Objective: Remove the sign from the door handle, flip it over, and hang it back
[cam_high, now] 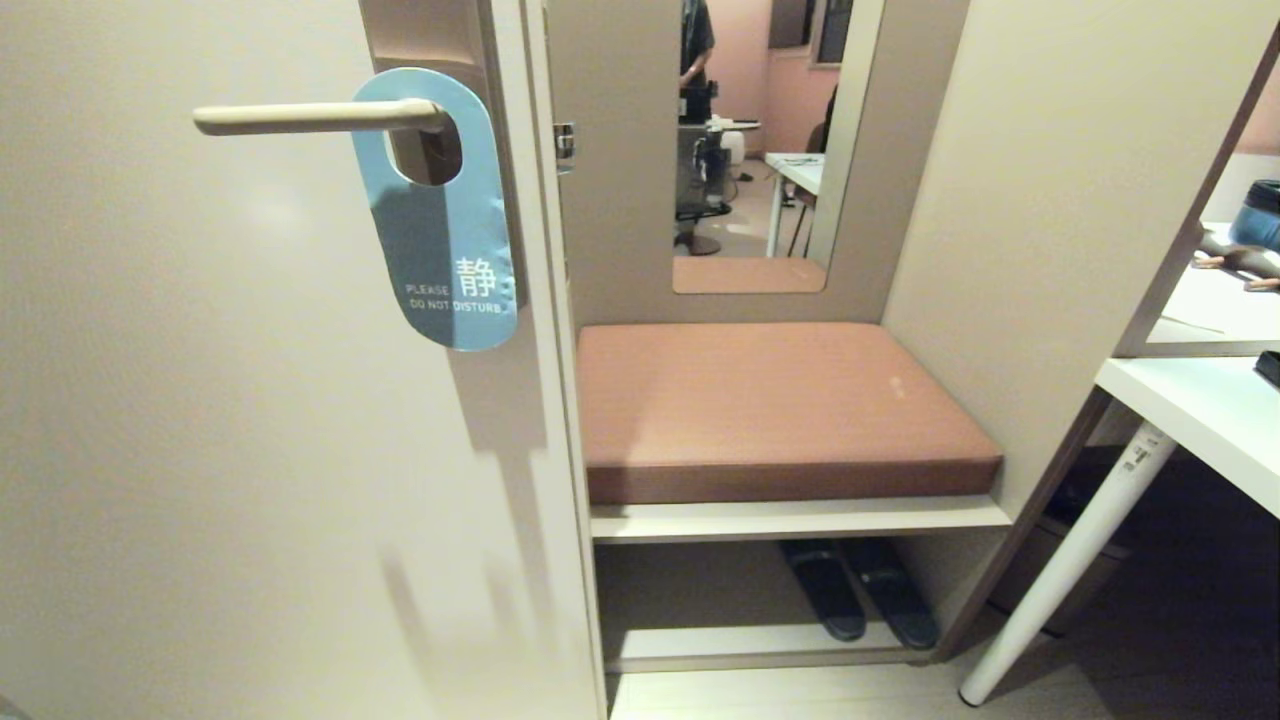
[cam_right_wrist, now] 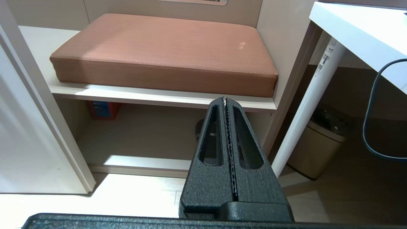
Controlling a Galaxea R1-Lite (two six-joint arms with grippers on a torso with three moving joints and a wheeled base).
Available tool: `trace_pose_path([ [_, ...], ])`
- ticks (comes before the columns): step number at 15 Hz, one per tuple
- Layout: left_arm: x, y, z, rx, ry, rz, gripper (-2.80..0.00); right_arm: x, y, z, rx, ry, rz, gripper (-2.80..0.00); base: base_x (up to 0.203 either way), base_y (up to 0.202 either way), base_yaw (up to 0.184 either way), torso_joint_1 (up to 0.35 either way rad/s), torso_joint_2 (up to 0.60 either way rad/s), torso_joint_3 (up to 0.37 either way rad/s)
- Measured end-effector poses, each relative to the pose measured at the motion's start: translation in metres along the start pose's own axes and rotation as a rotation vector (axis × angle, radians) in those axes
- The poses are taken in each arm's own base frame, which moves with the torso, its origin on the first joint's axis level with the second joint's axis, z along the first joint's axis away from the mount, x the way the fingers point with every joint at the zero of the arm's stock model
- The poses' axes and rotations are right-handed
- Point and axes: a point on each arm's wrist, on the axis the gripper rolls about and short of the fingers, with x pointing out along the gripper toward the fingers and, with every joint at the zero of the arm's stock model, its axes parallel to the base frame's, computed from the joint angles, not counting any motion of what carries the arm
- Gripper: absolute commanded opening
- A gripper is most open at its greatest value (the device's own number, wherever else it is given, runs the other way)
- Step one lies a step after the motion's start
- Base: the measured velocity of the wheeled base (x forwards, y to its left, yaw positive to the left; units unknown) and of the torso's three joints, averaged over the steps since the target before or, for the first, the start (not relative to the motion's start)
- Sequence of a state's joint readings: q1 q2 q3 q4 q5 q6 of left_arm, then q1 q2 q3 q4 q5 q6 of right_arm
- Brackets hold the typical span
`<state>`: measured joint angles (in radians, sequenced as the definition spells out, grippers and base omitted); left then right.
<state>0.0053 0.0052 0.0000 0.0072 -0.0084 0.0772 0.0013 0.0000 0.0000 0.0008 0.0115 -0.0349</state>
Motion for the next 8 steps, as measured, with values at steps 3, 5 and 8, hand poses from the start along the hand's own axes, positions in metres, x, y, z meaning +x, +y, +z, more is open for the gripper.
trace_pose_path([
  [3, -0.0003, 0.0001, -0.0001, -0.010, -0.004, 0.006, -2.80, 0.0000, 0.0000, 0.0001, 0.000, -0.001, 0.001, -2.80, 0.000, 0.000, 0.000, 0.000, 0.00, 0.000],
  [5, -0.0004, 0.0002, -0.0001, -0.016, -0.005, 0.008, -2.80, 0.0000, 0.0000, 0.0000, 0.000, 0.000, 0.000, -2.80, 0.000, 0.000, 0.000, 0.000, 0.00, 0.000],
  [8, -0.0004, 0.0003, 0.0001, -0.058, -0.006, 0.012, -2.80, 0.0000, 0.0000, 0.0000, 0.000, 0.000, 0.001, -2.80, 0.000, 0.000, 0.000, 0.000, 0.00, 0.000],
])
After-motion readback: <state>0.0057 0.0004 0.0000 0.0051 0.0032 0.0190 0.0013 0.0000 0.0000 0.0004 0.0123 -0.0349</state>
